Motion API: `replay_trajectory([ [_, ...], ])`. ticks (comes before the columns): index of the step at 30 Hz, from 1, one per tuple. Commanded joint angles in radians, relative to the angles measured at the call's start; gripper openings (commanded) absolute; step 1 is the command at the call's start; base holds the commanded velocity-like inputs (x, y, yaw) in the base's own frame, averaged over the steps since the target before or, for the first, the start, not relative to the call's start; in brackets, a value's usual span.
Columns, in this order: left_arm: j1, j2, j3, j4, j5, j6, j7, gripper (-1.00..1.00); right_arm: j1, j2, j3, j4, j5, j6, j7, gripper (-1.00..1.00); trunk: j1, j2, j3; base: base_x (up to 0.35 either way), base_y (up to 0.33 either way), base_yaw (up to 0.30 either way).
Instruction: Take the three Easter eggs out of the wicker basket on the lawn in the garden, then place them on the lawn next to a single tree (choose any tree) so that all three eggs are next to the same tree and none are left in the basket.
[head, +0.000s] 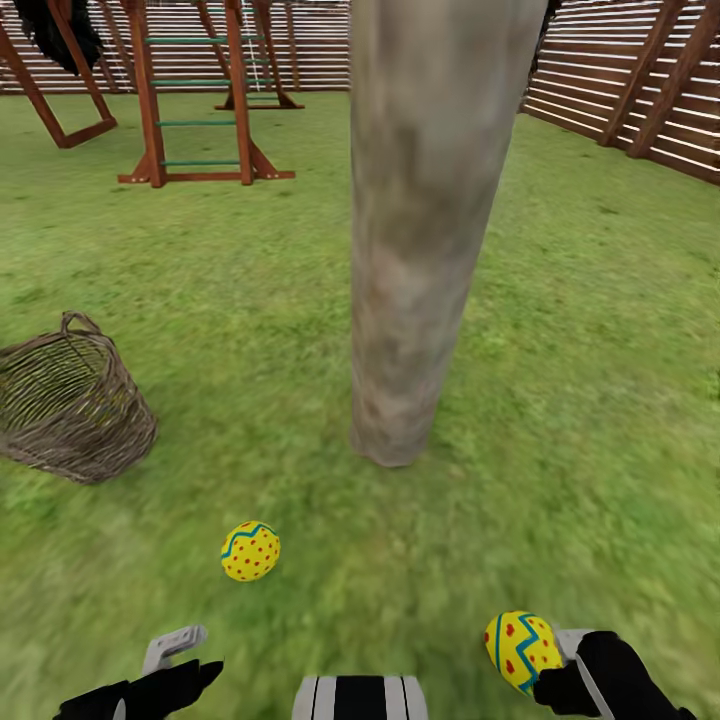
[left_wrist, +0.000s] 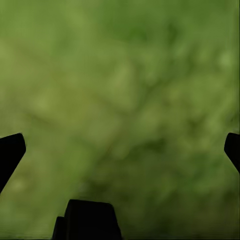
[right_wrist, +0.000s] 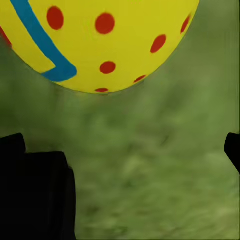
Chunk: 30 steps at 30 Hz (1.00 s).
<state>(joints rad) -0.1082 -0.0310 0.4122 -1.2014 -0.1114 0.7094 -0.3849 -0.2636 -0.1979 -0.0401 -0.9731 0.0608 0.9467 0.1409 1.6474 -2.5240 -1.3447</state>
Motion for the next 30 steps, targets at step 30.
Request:
replay_trajectory([
  [30, -0.001, 0.003, 0.001, -0.001, 0.018, 0.015, -0.025, 1.0, 0.0, 0.001, -0.001, -0.003, 0.008, 0.003, 0.008, 1.0, -0.014, 0.007, 0.115, -0.116, 0.171, 0.0],
])
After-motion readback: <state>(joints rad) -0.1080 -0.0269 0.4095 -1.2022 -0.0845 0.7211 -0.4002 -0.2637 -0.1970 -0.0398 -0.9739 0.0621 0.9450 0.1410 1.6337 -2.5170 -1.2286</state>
